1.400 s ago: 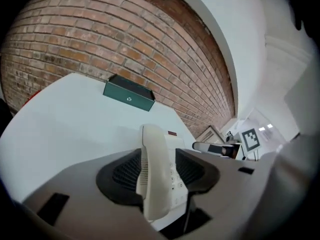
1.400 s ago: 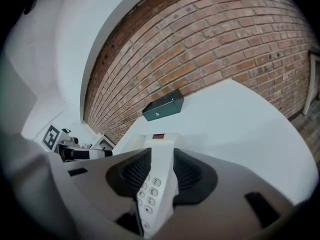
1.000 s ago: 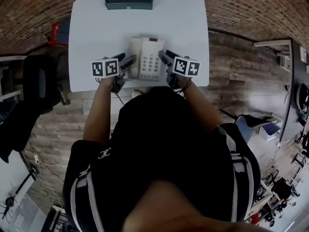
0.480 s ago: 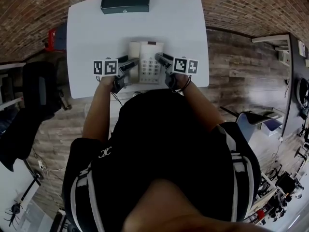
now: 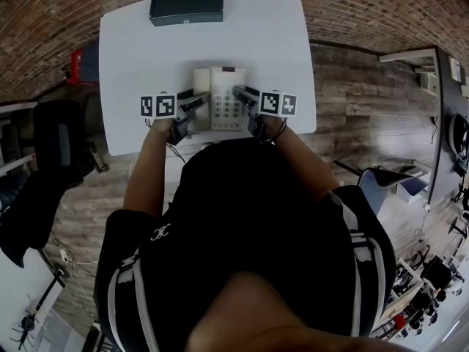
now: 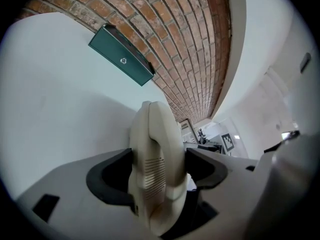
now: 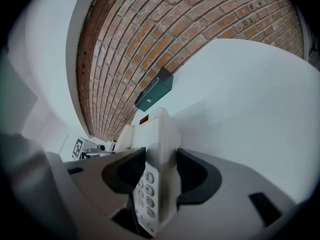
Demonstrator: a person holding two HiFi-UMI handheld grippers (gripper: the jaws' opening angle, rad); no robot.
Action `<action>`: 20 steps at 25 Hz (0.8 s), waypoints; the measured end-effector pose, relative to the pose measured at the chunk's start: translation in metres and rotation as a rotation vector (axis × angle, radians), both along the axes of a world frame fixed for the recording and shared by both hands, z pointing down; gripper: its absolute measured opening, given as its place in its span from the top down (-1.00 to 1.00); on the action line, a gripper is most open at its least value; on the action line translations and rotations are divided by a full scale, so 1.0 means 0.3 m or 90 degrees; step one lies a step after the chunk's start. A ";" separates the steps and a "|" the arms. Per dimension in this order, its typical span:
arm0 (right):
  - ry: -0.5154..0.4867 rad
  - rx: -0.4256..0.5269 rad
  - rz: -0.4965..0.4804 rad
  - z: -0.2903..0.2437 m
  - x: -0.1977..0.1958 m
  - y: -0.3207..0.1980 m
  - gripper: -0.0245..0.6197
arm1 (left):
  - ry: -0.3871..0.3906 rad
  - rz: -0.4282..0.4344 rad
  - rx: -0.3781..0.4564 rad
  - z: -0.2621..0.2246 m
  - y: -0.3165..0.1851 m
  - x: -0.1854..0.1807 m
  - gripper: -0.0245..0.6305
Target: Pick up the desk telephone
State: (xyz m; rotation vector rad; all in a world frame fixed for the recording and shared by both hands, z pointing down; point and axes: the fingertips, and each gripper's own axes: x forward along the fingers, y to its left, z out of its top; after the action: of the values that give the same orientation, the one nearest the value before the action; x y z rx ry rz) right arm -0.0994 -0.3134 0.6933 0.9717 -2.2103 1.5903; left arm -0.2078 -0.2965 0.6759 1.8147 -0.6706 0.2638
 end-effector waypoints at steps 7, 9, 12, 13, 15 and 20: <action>0.023 0.014 0.005 -0.022 0.004 0.007 0.38 | -0.021 -0.011 0.003 -0.015 0.007 -0.004 -0.03; 0.032 0.034 -0.001 -0.045 0.003 0.006 0.39 | -0.028 -0.005 0.018 -0.030 0.013 -0.005 -0.01; 0.049 0.074 -0.007 -0.097 -0.001 -0.007 0.39 | -0.025 -0.013 0.037 -0.067 0.015 -0.007 0.01; 0.052 0.087 -0.008 -0.116 -0.001 -0.012 0.40 | -0.022 -0.021 0.043 -0.083 0.015 -0.008 0.02; 0.054 0.111 -0.012 -0.157 0.000 -0.024 0.40 | -0.017 -0.037 0.062 -0.120 0.010 -0.008 0.02; 0.052 0.174 -0.019 -0.279 0.010 -0.057 0.40 | -0.027 -0.059 0.128 -0.239 -0.016 0.001 0.03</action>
State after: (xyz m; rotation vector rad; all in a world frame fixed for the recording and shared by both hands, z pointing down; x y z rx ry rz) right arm -0.0964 -0.3304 0.6096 1.0481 -2.4146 1.2333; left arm -0.2073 -0.3013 0.6043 1.9678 -0.8332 0.1777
